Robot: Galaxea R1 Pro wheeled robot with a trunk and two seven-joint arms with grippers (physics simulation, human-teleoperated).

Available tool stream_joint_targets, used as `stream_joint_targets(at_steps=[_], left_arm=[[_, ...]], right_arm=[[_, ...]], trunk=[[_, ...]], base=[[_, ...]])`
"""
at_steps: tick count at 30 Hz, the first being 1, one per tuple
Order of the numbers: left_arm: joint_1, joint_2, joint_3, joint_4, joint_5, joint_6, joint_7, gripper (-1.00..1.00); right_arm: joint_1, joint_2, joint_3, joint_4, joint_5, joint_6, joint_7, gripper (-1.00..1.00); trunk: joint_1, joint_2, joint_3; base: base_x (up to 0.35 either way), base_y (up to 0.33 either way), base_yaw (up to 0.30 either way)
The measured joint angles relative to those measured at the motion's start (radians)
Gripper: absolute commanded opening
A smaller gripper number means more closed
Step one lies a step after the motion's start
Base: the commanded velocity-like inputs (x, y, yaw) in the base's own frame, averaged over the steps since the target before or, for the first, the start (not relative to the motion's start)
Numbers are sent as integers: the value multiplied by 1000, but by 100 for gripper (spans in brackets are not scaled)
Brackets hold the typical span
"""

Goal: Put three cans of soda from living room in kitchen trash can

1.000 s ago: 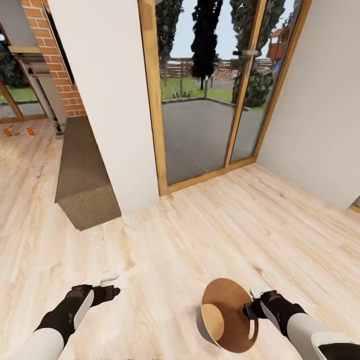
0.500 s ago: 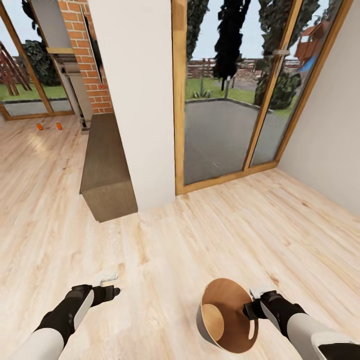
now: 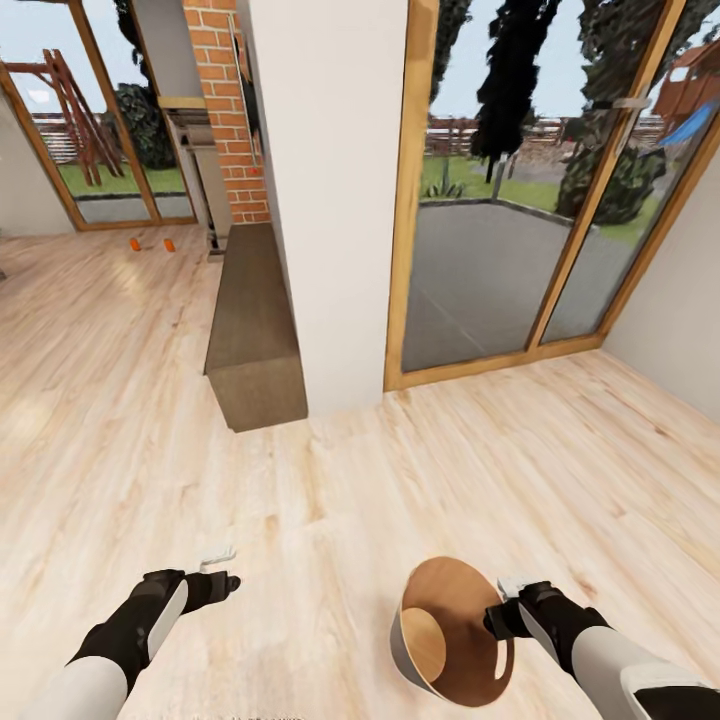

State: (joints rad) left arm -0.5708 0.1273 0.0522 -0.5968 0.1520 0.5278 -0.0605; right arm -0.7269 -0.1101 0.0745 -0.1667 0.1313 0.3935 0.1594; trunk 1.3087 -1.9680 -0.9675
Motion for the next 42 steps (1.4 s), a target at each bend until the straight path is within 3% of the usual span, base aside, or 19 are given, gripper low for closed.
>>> stream_joint_targets(at_steps=[42], left_arm=[[0, 0, -9, 2, -1, 0, 5, 100]], right_arm=[[5, 7, 1, 0, 2, 0, -2, -100]], trunk=[[0, 0, 0]], base=[[0, 0, 246]])
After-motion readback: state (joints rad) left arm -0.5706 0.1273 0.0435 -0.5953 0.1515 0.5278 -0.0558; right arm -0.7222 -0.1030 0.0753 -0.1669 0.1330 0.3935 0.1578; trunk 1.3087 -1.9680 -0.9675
